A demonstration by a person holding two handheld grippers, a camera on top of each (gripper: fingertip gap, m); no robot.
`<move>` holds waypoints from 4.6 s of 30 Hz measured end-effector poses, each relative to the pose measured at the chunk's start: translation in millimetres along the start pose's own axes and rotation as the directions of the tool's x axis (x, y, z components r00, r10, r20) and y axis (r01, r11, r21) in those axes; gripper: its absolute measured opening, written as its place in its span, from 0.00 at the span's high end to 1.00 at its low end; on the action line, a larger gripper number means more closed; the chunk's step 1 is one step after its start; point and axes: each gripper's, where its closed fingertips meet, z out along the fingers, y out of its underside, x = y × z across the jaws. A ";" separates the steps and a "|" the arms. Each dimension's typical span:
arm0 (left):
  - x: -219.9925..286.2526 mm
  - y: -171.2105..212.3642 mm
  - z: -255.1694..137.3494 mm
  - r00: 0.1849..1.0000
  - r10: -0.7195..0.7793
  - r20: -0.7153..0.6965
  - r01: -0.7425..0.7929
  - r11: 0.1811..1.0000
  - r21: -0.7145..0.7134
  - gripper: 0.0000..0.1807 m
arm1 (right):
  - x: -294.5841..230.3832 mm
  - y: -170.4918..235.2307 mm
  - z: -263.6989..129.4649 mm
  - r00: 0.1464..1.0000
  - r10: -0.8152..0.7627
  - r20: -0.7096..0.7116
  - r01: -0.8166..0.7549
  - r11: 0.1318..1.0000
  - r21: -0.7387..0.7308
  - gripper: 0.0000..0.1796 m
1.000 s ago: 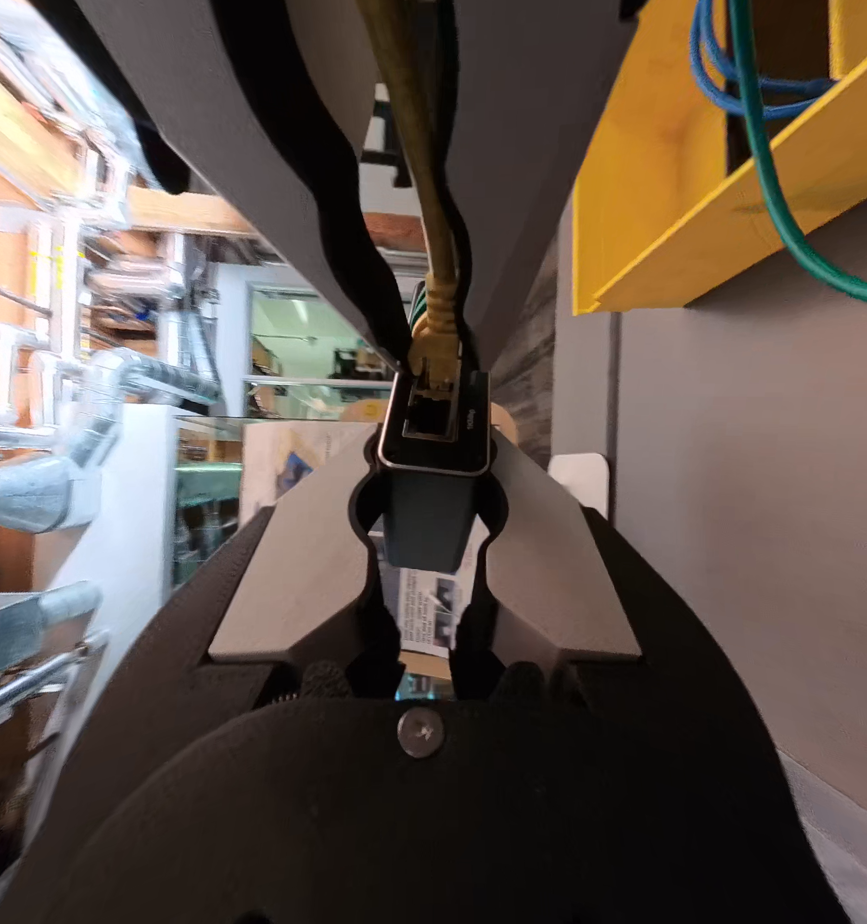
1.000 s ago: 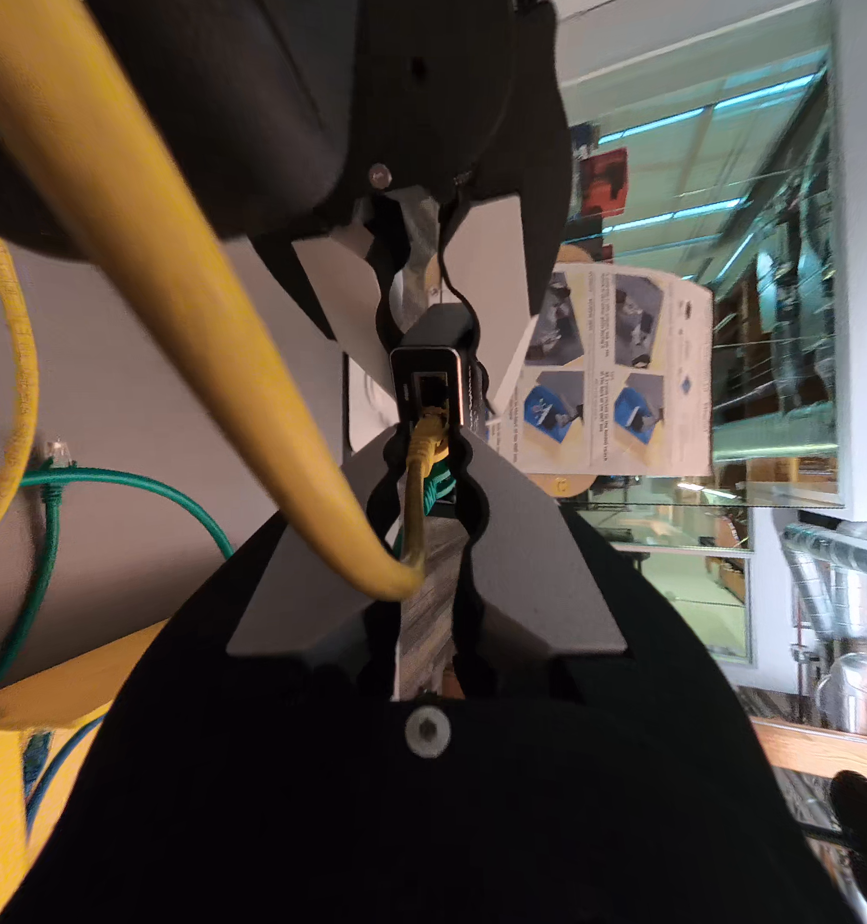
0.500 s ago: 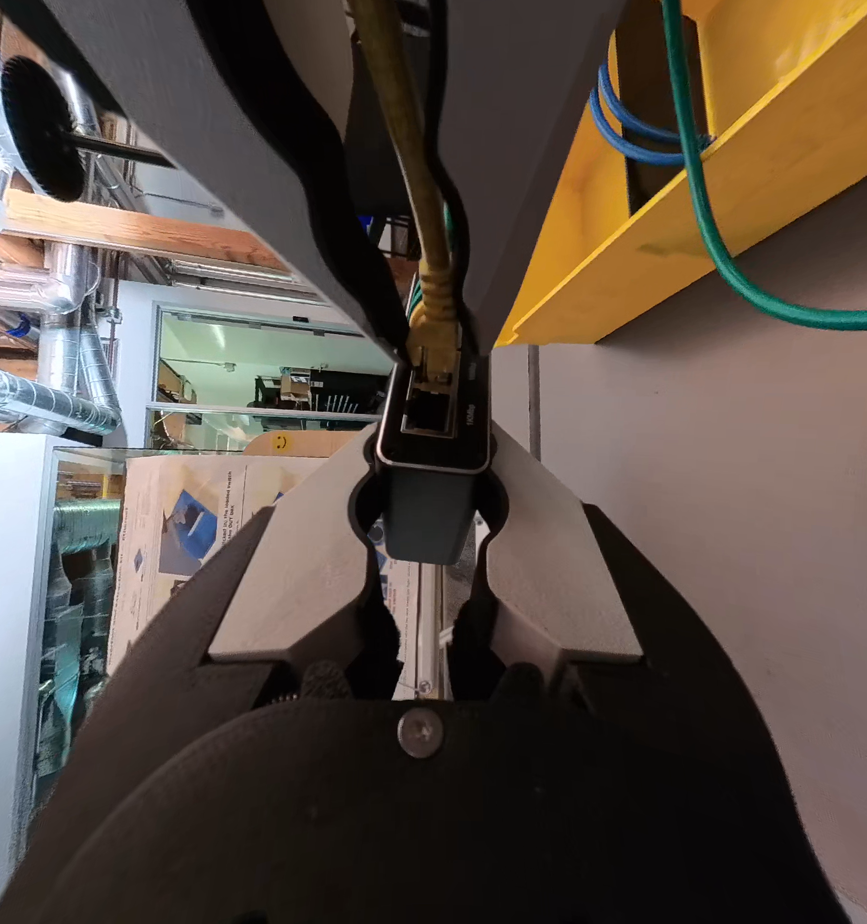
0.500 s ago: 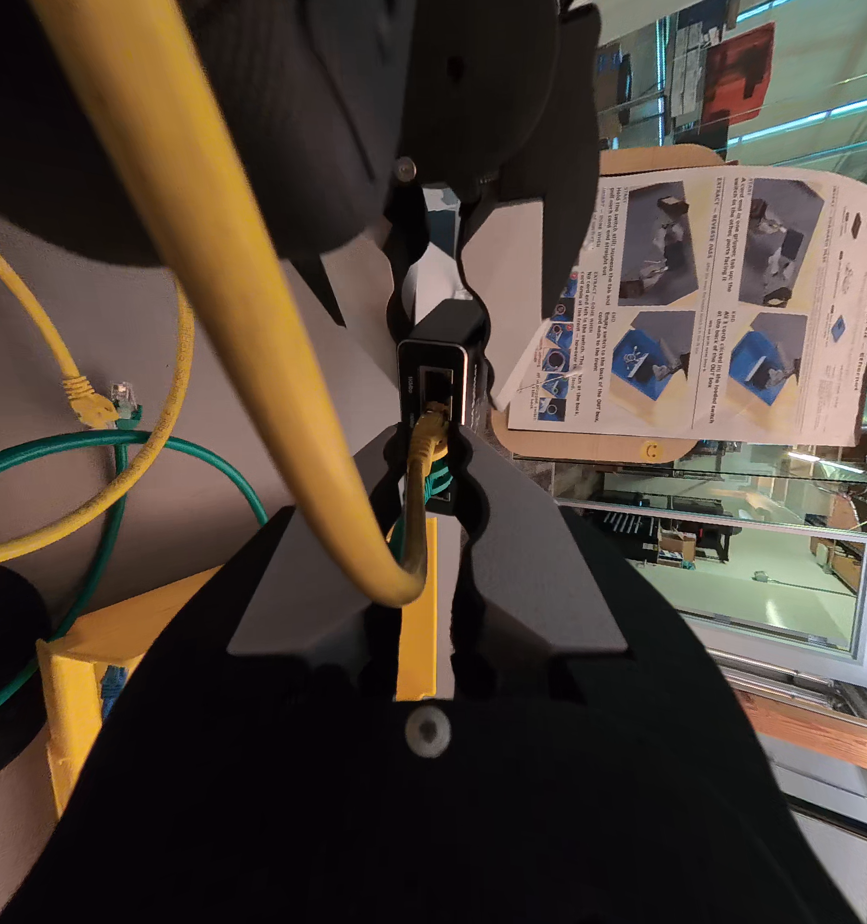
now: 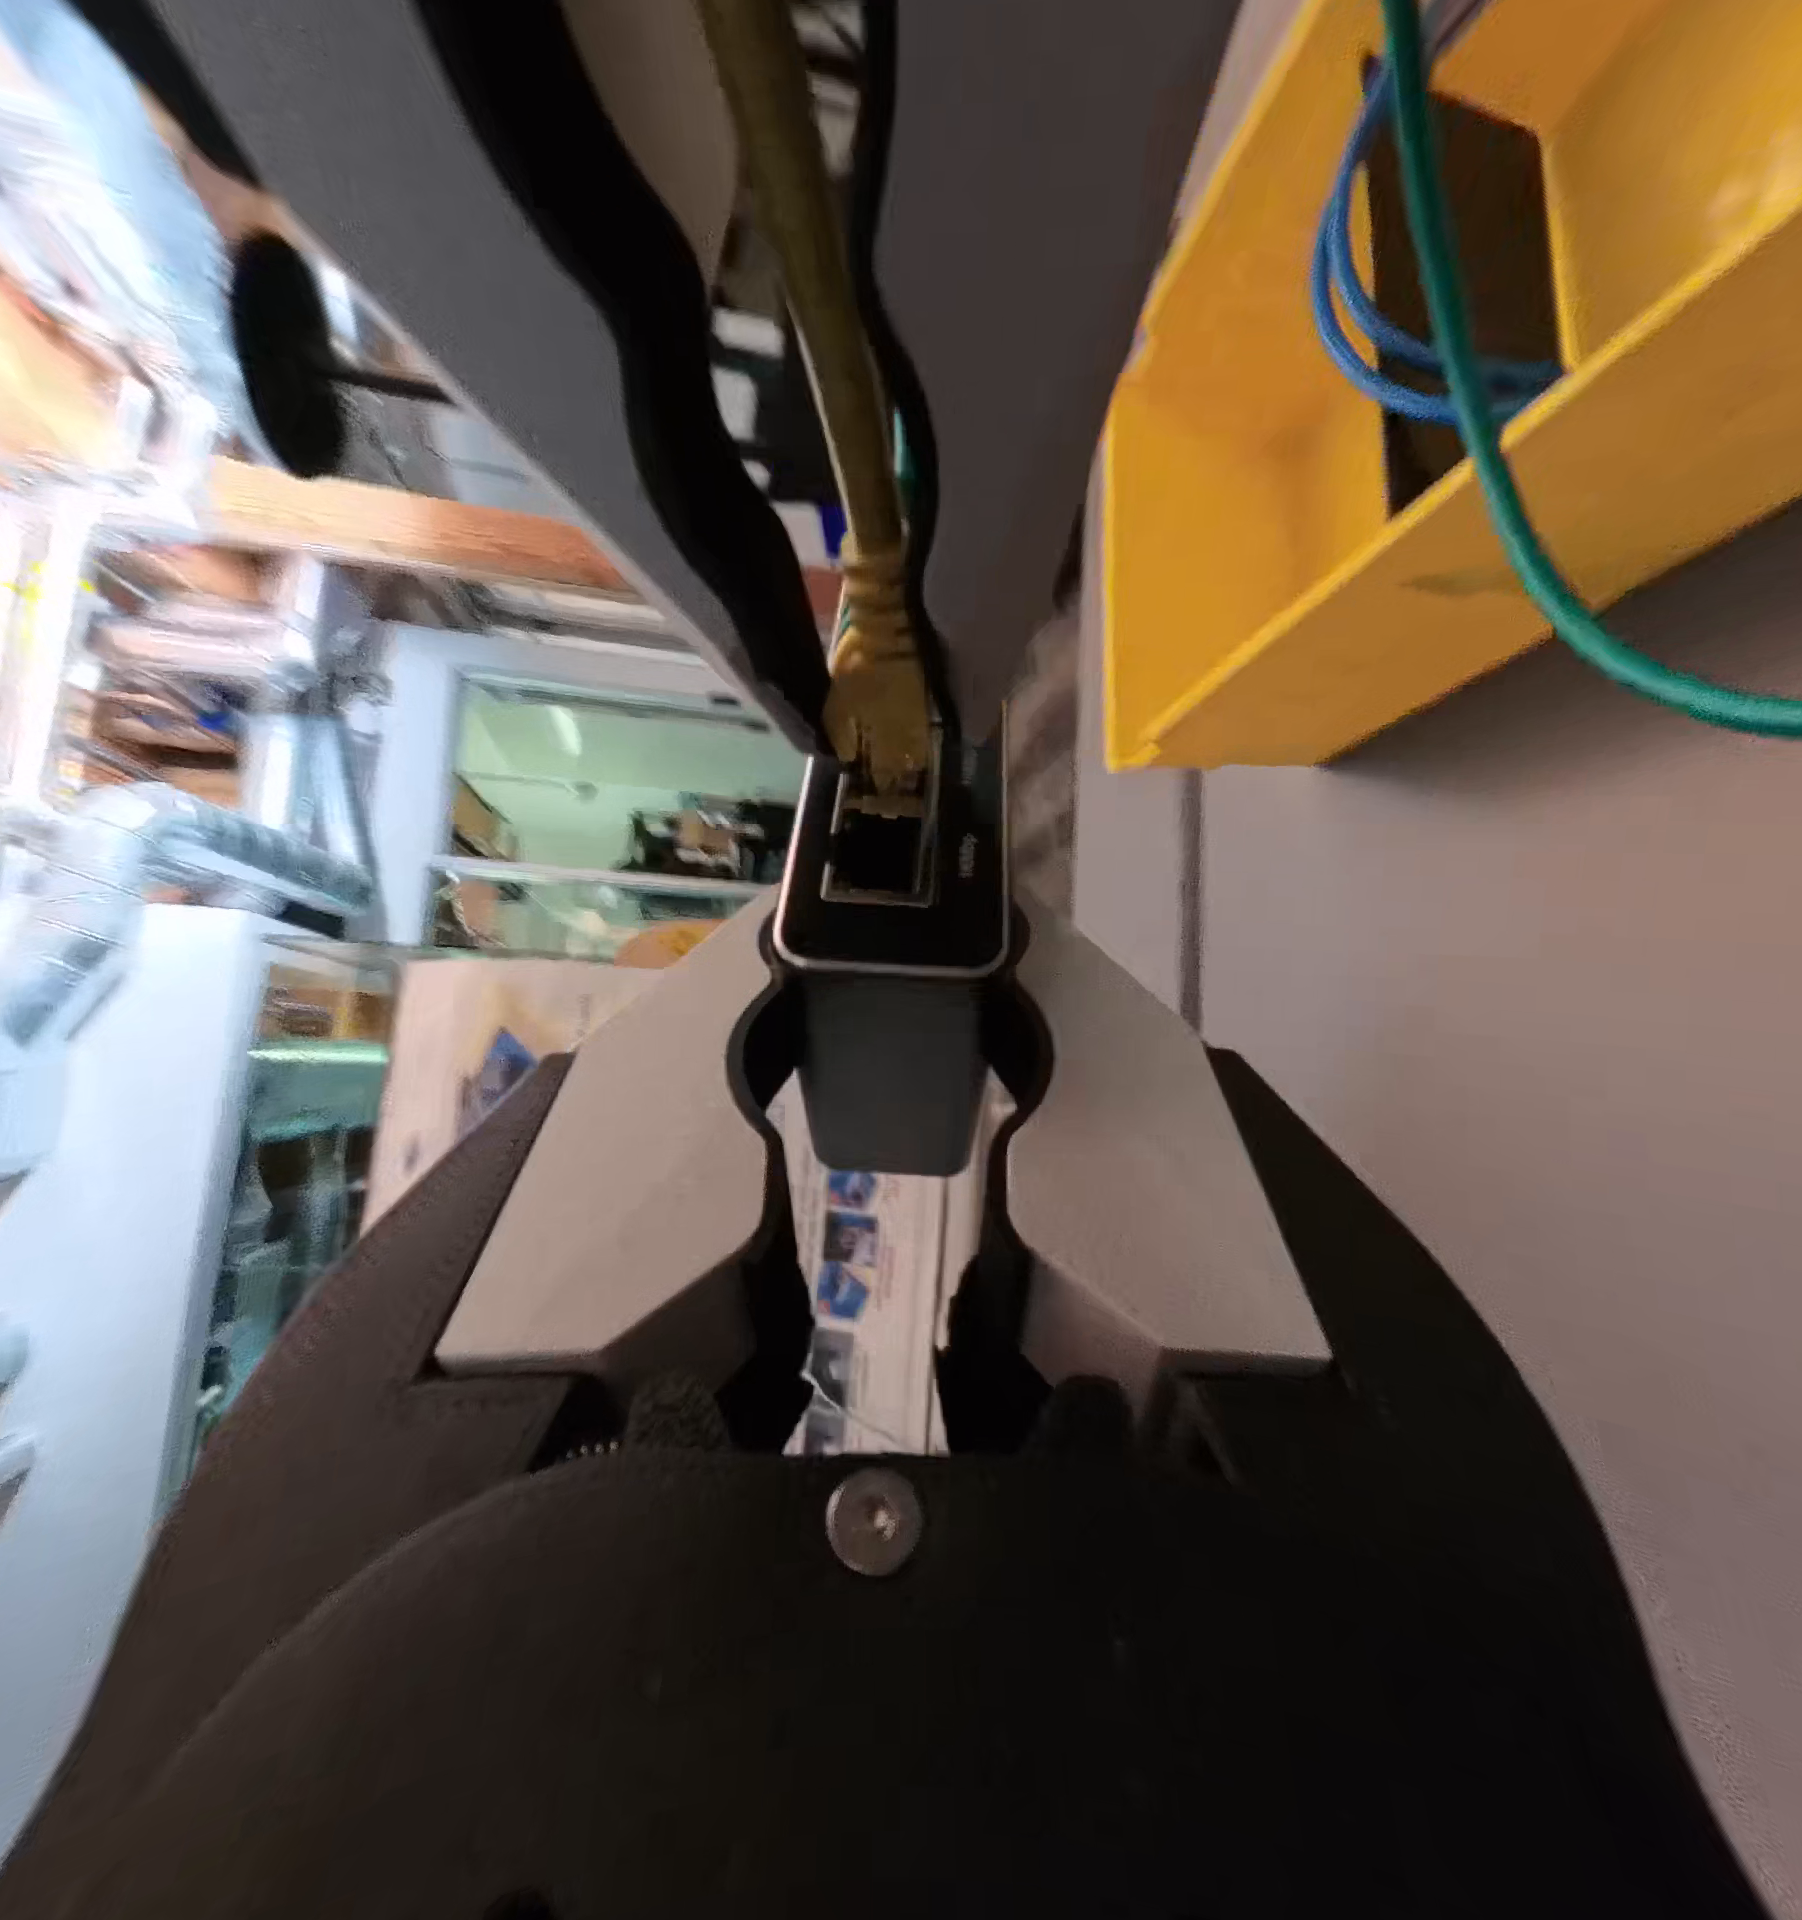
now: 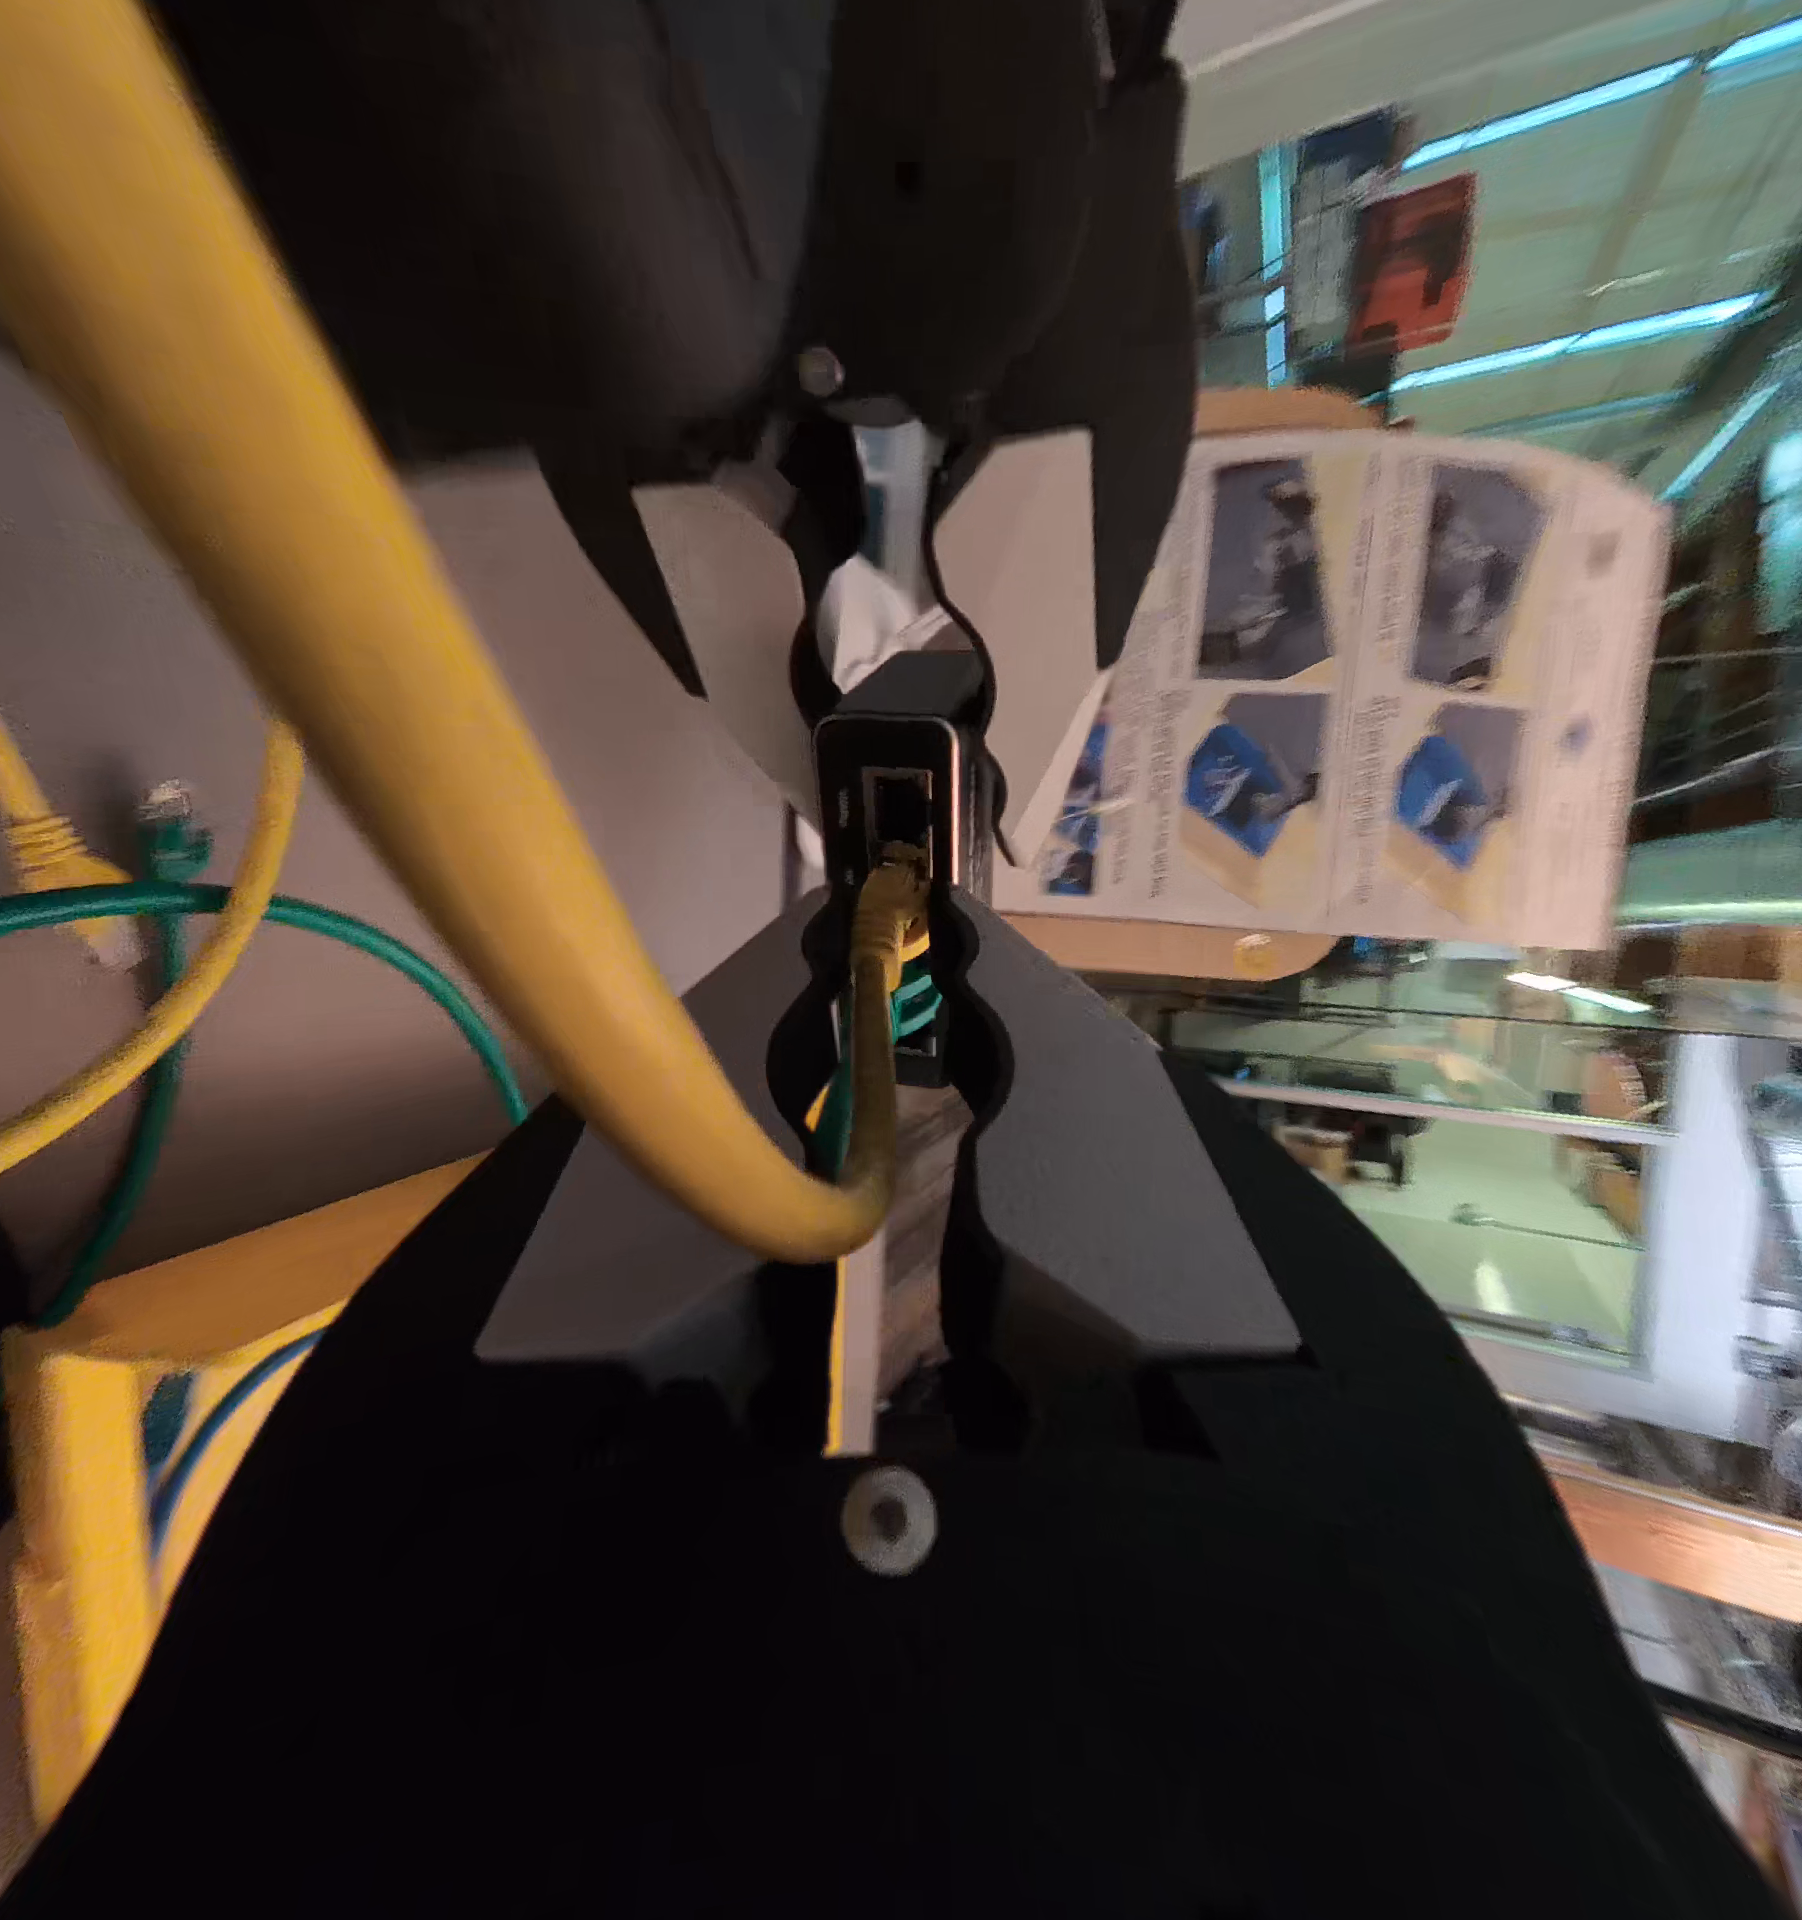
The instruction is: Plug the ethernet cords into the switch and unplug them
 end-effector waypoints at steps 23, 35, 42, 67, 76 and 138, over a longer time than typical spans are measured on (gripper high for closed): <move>-6.8 4.5 -2.6 0.991 0.094 0.091 -0.093 0.996 -0.011 0.80 | -10.6 -8.7 -3.4 0.998 -0.068 0.010 0.067 0.997 0.048 0.91; -42.2 80.7 -27.3 0.987 -0.115 0.111 0.128 0.985 -0.116 0.81 | -7.1 -25.7 -23.3 0.999 -0.015 0.039 0.007 0.979 0.203 0.92; -70.7 157.8 -56.5 0.926 -0.289 0.243 0.351 0.895 -0.274 0.81 | 20.2 12.2 -48.4 0.985 0.167 -0.053 -0.156 0.973 0.169 0.92; -92.4 228.8 -114.0 0.763 -0.509 0.398 0.627 0.731 -0.269 0.81 | 101.1 206.9 -118.8 0.202 0.974 0.106 -0.732 0.078 0.677 0.92; -66.4 162.4 -40.2 0.845 -0.476 0.244 0.530 0.808 -0.257 0.81 | 52.0 69.5 -31.8 0.420 0.705 0.571 -0.899 0.240 0.366 0.91; -50.4 52.4 -52.2 0.525 -0.787 -0.323 0.842 0.537 0.060 0.82 | -128.8 261.9 -52.6 0.438 0.895 -0.086 -0.552 0.193 -0.811 0.80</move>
